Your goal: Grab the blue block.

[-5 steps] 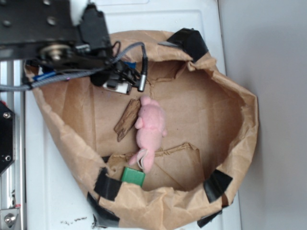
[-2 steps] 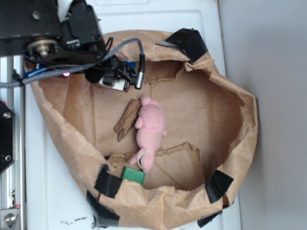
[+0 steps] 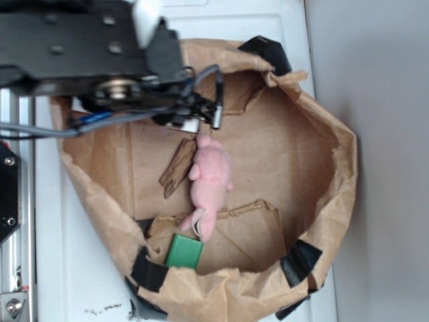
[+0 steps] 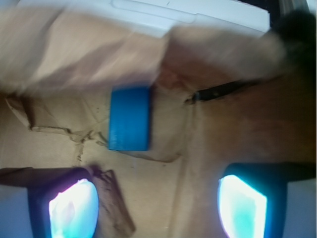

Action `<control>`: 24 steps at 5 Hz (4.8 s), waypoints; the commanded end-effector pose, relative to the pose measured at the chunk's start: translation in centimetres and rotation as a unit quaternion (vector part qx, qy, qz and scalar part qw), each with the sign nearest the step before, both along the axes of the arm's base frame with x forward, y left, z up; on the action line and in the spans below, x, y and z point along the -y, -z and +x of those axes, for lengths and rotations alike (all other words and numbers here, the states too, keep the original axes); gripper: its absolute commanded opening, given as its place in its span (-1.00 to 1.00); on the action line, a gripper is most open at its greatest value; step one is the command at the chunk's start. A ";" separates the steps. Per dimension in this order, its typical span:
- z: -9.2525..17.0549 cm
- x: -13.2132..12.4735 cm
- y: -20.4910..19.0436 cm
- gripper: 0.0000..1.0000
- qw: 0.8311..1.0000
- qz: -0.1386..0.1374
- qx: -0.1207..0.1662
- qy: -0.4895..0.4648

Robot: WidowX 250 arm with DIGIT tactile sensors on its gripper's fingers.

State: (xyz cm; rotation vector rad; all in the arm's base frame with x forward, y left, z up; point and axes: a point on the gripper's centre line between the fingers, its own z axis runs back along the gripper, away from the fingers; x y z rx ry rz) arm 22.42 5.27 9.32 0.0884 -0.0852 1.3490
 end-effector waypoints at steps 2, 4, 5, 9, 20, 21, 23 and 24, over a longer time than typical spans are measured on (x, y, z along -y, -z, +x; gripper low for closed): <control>1.0 3.3 -0.2 1.00 0.999 0.002 0.036 -0.031; 1.9 2.7 3.4 1.00 0.998 0.024 0.027 -0.050; 1.5 1.3 4.0 1.00 0.998 0.034 0.033 -0.044; 1.9 -1.9 4.1 1.00 0.997 0.024 0.048 -0.053; 1.7 1.3 -1.7 -1.00 0.999 -0.030 0.027 -0.036; 1.3 3.0 -3.4 -1.00 0.999 -0.039 0.012 -0.018; 0.8 4.3 -6.3 -1.00 0.998 -0.064 0.016 0.008; 0.8 4.4 -6.7 -1.00 0.996 -0.074 0.043 0.028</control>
